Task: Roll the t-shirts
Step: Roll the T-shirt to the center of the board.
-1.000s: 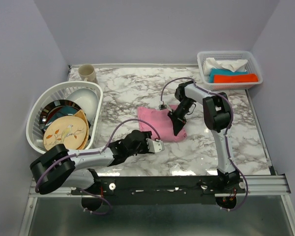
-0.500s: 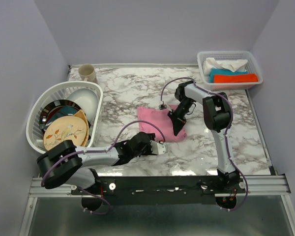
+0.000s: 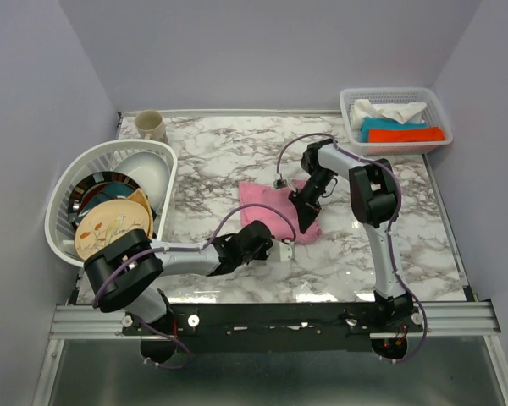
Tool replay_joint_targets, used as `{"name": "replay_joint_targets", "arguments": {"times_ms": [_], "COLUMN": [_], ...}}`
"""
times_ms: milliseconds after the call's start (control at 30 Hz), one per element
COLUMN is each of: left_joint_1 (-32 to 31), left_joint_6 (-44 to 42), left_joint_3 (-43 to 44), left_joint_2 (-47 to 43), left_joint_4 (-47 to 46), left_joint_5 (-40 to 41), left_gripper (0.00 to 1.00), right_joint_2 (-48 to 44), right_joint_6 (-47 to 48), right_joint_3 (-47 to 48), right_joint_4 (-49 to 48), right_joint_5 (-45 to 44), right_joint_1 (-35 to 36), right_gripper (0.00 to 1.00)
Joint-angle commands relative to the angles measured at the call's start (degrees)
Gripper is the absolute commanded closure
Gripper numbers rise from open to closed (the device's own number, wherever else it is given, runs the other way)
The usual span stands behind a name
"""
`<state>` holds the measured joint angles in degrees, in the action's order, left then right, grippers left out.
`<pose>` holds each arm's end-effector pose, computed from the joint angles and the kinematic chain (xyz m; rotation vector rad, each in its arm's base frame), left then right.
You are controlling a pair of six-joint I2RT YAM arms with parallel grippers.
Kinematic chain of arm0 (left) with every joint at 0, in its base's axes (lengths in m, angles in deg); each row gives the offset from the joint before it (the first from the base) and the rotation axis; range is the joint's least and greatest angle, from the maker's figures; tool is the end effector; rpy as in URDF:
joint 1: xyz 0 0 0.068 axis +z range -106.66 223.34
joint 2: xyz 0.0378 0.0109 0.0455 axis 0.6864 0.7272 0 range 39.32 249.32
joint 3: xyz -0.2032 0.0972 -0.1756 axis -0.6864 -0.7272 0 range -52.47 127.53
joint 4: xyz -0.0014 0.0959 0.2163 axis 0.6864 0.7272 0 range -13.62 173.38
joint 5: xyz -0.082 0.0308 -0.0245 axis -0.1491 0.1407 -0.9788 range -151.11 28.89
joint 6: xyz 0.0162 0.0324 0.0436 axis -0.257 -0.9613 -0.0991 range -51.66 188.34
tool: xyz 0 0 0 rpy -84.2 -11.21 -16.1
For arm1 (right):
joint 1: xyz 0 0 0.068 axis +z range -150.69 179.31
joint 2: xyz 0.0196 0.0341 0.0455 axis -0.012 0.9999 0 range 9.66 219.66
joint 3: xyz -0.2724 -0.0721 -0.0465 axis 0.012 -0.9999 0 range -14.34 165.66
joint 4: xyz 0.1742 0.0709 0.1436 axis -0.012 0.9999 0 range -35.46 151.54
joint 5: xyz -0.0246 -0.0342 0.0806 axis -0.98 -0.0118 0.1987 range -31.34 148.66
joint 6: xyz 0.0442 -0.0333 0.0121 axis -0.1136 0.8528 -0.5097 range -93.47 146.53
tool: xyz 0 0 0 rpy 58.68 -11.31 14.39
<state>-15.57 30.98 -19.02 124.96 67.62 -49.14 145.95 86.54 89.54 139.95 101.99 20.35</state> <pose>0.1424 -0.2203 0.1767 1.6486 1.6168 0.0518 0.3532 0.1649 0.1477 1.5413 -2.2090 -1.2253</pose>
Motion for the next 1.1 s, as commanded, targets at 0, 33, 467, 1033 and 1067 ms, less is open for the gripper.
{"name": "replay_joint_targets", "arguments": {"times_ms": [0, 33, 467, 1033, 1067], "left_joint_1": [3.27, 5.46, 16.29, 21.73, 22.09], "left_joint_6": [1.5, 1.94, 3.88, 3.62, 3.44], "left_joint_3": [6.51, 8.28, 26.31, 34.74, 35.19], "left_joint_2": [3.64, 4.43, 10.59, 16.57, 17.27], "left_joint_4": [11.62, 14.26, 38.8, 49.44, 50.84], "left_joint_5": [-8.26, -11.84, -39.73, -55.38, -55.99], "left_gripper": [1.0, 1.0, 1.0, 1.0, 1.0], "right_joint_2": [1.79, 1.35, -36.05, -67.3, -66.77], "right_joint_6": [2.92, 2.23, -6.83, 13.99, 15.39], "right_joint_3": [-0.61, 0.01, -19.19, -66.6, -66.96], "right_joint_4": [2.05, 2.05, -24.74, -67.38, -68.08], "right_joint_5": [-6.68, -5.9, -3.77, -10.72, -10.98], "right_joint_1": [-0.12, -0.38, -11.9, 4.98, 5.67], "right_gripper": [0.47, 0.1, 0.0, 0.0, 0.0]}}
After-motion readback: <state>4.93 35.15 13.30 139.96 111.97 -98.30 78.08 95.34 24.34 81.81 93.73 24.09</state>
